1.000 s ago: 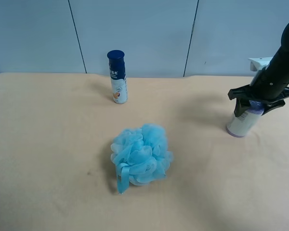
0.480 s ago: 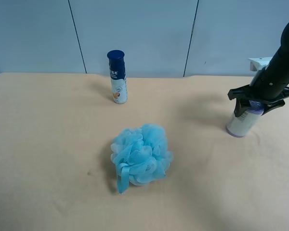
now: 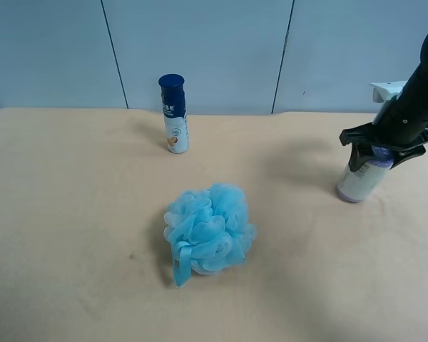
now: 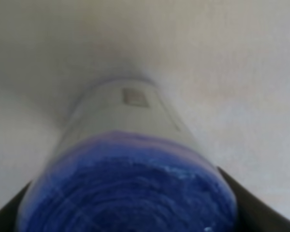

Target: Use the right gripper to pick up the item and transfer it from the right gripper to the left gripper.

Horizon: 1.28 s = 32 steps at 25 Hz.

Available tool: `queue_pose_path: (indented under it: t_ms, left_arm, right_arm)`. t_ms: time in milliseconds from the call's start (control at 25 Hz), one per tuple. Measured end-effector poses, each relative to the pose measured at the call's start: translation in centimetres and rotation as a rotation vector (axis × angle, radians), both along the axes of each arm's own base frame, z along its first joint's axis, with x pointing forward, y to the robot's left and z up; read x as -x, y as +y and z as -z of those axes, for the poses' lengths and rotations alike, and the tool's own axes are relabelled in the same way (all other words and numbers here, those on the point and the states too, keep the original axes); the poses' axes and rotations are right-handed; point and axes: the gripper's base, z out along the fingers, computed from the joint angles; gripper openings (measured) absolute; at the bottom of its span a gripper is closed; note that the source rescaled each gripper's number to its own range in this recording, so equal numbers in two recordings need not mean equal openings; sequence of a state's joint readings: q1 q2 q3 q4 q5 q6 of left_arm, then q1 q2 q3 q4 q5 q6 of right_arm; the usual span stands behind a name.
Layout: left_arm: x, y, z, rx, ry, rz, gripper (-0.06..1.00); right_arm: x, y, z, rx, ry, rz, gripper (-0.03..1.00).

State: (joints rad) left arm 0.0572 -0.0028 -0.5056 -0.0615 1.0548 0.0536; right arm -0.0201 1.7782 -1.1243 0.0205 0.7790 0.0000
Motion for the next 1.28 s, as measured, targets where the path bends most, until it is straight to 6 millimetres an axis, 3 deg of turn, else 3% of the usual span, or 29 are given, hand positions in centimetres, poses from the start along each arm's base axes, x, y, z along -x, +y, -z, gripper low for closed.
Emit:
queue_pose_path:
  t_ms: [600, 1280]
  left_arm:
    - [0.0, 0.0, 0.0, 0.0, 0.0, 0.0, 0.74]
    - [0.0, 0.0, 0.0, 0.0, 0.0, 0.0, 0.74]
  right_arm:
    - [1.0, 0.7, -3.3, -0.085, -0.078, 0.031, 0.01]
    - [1.3, 3.5, -4.0, -0.388, -0.068, -0.074, 0.01]
